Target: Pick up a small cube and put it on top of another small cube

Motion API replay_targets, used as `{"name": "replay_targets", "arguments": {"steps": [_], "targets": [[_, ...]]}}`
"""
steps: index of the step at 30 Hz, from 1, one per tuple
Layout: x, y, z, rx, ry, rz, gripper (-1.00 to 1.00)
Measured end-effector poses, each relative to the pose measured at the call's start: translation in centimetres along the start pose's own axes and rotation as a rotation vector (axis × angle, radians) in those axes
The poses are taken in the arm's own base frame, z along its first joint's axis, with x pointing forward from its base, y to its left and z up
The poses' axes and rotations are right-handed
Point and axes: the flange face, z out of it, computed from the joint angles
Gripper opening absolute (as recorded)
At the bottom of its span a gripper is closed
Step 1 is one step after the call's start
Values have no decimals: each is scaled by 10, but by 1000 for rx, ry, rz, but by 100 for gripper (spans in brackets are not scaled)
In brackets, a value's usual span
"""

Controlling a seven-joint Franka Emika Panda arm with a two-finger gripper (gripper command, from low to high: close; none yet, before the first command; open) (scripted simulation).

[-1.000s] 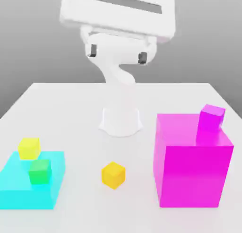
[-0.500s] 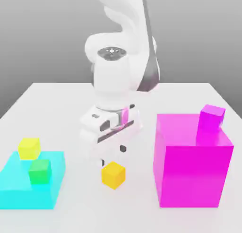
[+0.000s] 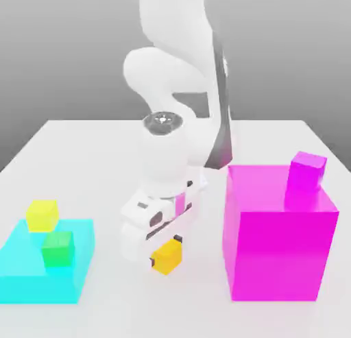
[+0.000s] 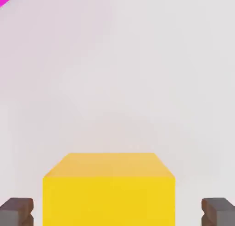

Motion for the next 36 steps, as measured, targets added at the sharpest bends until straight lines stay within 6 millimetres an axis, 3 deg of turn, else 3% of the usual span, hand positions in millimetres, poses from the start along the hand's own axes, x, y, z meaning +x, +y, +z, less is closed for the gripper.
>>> {"name": "replay_targets", "arguments": {"steps": [7,21,27,36], "targets": [[1,0,-3,0,-1,0,-100],[0,1,-63,1,-4,4,-100],[23,34,-88,10,1,277,-100],[48,106,-133,15,3,764,-100]]}}
